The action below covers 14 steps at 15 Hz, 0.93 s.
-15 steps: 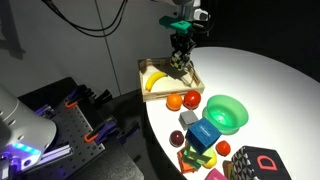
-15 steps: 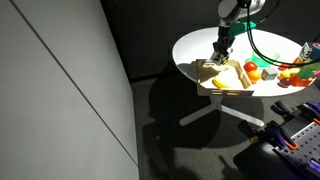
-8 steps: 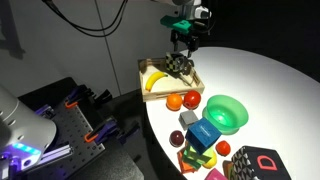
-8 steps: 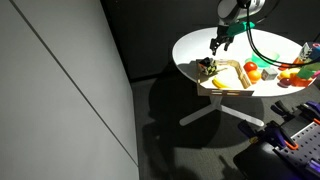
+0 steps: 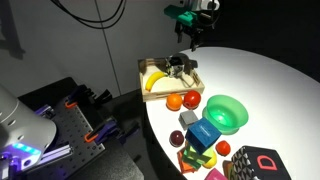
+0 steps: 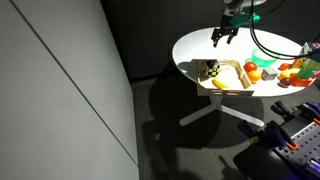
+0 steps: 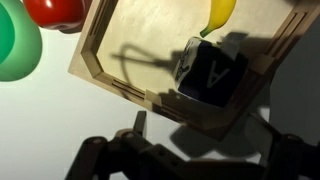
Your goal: Pick up the soft block with the letter a on it and put it in the wooden tray
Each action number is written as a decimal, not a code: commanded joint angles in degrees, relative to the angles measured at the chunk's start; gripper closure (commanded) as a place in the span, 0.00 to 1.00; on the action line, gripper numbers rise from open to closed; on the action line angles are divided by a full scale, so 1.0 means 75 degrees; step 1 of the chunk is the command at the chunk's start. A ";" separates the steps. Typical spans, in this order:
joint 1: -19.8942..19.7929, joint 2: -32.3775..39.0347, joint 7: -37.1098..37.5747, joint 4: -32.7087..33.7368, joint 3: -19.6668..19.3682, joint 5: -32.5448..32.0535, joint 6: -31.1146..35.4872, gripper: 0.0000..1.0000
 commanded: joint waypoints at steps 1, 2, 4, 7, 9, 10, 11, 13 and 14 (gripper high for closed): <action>-0.0183 -0.0567 -0.0128 -0.0174 0.0087 0.0139 -0.0747 0.00; -0.0197 -0.0669 -0.0162 -0.0175 0.0079 0.0119 -0.1010 0.00; -0.0200 -0.0899 -0.0225 -0.0193 0.0045 0.0044 -0.1546 0.00; -0.0229 -0.1322 -0.0501 -0.0290 0.0011 -0.0059 -0.2288 0.00; -0.0258 -0.1602 -0.0693 -0.0353 -0.0014 -0.0091 -0.2702 0.00; -0.0264 -0.1734 -0.0768 -0.0386 -0.0040 -0.0123 -0.2876 0.00; -0.0269 -0.1892 -0.0844 -0.0460 -0.0065 -0.0168 -0.2994 0.00; -0.0269 -0.2196 -0.0958 -0.0617 -0.0123 -0.0274 -0.3216 0.00; -0.0269 -0.2343 -0.1020 -0.0702 -0.0148 -0.0331 -0.3299 0.00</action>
